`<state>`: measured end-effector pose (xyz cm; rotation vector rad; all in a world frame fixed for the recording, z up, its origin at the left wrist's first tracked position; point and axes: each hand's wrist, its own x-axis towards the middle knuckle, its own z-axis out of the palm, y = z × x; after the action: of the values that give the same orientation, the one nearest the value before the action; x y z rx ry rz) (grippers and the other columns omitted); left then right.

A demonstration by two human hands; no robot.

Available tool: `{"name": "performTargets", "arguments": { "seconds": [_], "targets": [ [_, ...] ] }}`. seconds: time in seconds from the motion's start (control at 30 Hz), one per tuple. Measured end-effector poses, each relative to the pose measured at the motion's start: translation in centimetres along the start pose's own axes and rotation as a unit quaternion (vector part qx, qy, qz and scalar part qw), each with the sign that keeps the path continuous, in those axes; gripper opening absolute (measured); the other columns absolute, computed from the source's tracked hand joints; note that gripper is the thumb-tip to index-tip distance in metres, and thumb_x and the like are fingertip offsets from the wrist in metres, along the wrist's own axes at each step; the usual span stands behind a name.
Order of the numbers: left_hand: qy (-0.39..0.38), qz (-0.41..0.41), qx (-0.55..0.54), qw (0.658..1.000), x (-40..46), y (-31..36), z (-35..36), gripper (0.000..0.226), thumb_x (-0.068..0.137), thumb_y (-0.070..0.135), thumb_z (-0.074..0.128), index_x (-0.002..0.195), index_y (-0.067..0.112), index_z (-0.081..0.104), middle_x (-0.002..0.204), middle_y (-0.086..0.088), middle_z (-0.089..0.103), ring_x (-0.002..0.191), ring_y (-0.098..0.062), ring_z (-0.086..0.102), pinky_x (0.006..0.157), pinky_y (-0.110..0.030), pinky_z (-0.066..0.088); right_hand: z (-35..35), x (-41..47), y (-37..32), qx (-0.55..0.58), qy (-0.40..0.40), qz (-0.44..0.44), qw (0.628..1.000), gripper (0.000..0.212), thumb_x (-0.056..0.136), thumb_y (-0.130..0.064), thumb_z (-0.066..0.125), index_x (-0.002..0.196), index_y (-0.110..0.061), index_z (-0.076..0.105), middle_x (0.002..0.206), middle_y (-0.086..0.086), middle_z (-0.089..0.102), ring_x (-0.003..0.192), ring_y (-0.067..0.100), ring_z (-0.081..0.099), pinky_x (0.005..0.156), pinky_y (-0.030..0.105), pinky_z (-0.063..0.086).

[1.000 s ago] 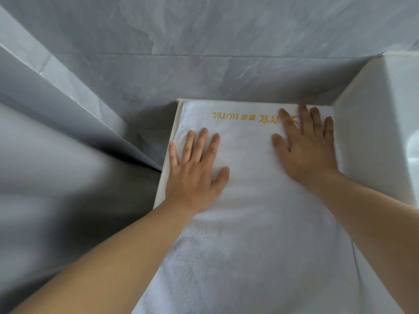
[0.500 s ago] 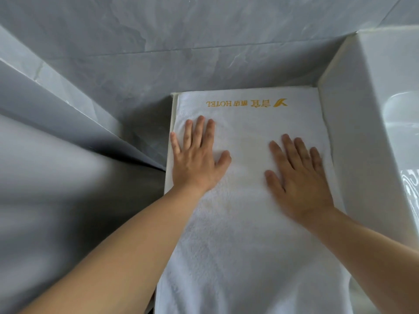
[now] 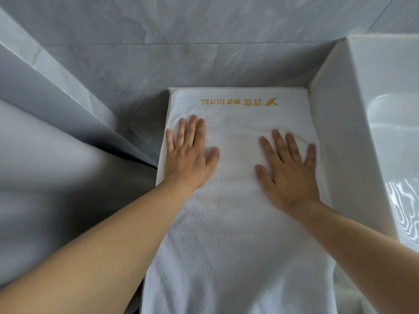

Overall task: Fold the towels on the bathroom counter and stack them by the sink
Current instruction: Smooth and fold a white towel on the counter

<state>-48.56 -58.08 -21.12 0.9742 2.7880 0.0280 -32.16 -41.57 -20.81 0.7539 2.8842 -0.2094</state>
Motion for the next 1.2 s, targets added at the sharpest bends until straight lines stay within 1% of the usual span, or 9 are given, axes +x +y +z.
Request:
{"name": "performTargets", "arguments": {
  "seconds": [0.03, 0.1, 0.17, 0.27, 0.43, 0.6, 0.8, 1.03, 1.2],
  "targets": [
    [0.010, 0.009, -0.009, 1.000, -0.4, 0.5, -0.2, 0.078, 0.094, 0.055, 0.009, 0.157, 0.015, -0.008, 0.165, -0.003, -0.017, 0.150, -0.020, -0.020, 0.121, -0.050, -0.011, 0.1, 0.0, 0.0, 0.000, 0.000, 0.001, 1.000, 0.068, 0.092, -0.057, 0.009, 0.155, -0.035, 0.004, 0.164, -0.005, -0.005, 0.150, 0.020, -0.008, 0.115, 0.061, -0.005],
    [0.038, 0.071, -0.024, 0.996, -2.1, 1.3, -0.1, 0.073, 0.097, 0.052, 0.015, 0.158, 0.017, -0.002, 0.166, -0.002, -0.012, 0.151, -0.020, -0.016, 0.121, -0.050, -0.010, 0.2, 0.1, 0.0, 0.003, 0.002, 0.001, 1.000, 0.067, 0.092, -0.057, 0.011, 0.155, -0.034, 0.006, 0.164, -0.004, -0.003, 0.150, 0.020, -0.006, 0.115, 0.062, -0.004],
    [0.020, 0.117, -0.013, 0.993, -4.8, 1.4, 0.6, 0.070, 0.097, 0.054, 0.015, 0.158, 0.024, -0.002, 0.166, 0.001, -0.011, 0.151, -0.019, -0.017, 0.121, -0.052, -0.009, 0.2, 0.2, 0.2, 0.004, 0.001, -0.003, 1.000, 0.067, 0.092, -0.056, 0.013, 0.155, -0.034, 0.008, 0.164, -0.004, -0.001, 0.150, 0.020, -0.004, 0.115, 0.062, -0.003],
    [-0.005, 0.081, 0.016, 0.997, -6.8, 0.6, 1.6, 0.072, 0.095, 0.059, 0.013, 0.158, 0.030, -0.007, 0.165, 0.004, -0.016, 0.150, -0.019, -0.020, 0.120, -0.056, -0.005, 0.3, 0.3, 0.3, 0.001, 0.009, 0.002, 1.000, 0.066, 0.092, -0.056, 0.014, 0.155, -0.034, 0.008, 0.164, -0.003, 0.000, 0.150, 0.021, -0.003, 0.115, 0.062, -0.003],
    [0.003, 0.080, 0.009, 0.997, -6.5, 0.7, 1.4, 0.073, 0.094, 0.059, 0.021, 0.159, 0.030, 0.003, 0.167, 0.003, -0.007, 0.152, -0.020, -0.013, 0.120, -0.058, 0.000, 0.5, 0.4, 0.3, 0.004, 0.018, 0.002, 1.000, 0.065, 0.093, -0.054, 0.017, 0.154, -0.032, 0.013, 0.164, -0.002, 0.005, 0.150, 0.021, 0.000, 0.116, 0.061, -0.002],
    [0.008, 0.071, 0.008, 0.997, -6.5, 0.5, 1.4, 0.074, 0.093, 0.059, 0.022, 0.159, 0.031, 0.004, 0.167, 0.004, -0.005, 0.152, -0.019, -0.011, 0.120, -0.058, 0.002, 0.1, -0.3, -0.4, 0.003, 0.010, 0.018, 1.000, 0.065, 0.094, -0.051, 0.014, 0.155, -0.029, 0.011, 0.164, 0.002, 0.004, 0.150, 0.024, 0.000, 0.117, 0.058, -0.005],
    [-0.011, 0.063, 0.023, 0.998, -6.2, 0.5, 1.4, 0.075, 0.091, 0.062, 0.017, 0.158, 0.034, -0.004, 0.166, 0.006, -0.014, 0.151, -0.018, -0.019, 0.120, -0.056, -0.003, 0.9, -7.6, -1.2, 0.019, 0.005, 0.088, 0.996, 0.067, 0.094, -0.048, 0.016, 0.156, -0.022, 0.016, 0.163, 0.006, 0.009, 0.150, 0.027, 0.007, 0.120, 0.050, 0.000],
    [0.000, 0.066, 0.015, 0.998, -6.0, 0.3, 1.7, 0.074, 0.091, 0.060, 0.017, 0.158, 0.034, -0.002, 0.166, 0.007, -0.011, 0.151, -0.017, -0.016, 0.121, -0.056, -0.003, 1.3, -8.4, -0.6, 0.028, 0.024, 0.069, 0.997, 0.068, 0.092, -0.047, 0.024, 0.154, -0.018, 0.025, 0.162, 0.009, 0.016, 0.149, 0.029, 0.014, 0.121, 0.049, 0.005],
    [-0.040, 0.073, 0.033, 0.996, -5.8, 0.5, 0.8, 0.074, 0.093, 0.058, 0.010, 0.156, 0.029, -0.014, 0.164, 0.004, -0.023, 0.149, -0.020, -0.025, 0.119, -0.056, -0.008, 1.1, -8.6, -0.7, 0.026, 0.023, 0.073, 0.997, 0.069, 0.092, -0.048, 0.020, 0.155, -0.022, 0.021, 0.163, 0.005, 0.011, 0.150, 0.025, 0.008, 0.121, 0.046, 0.001]
  ]
}}
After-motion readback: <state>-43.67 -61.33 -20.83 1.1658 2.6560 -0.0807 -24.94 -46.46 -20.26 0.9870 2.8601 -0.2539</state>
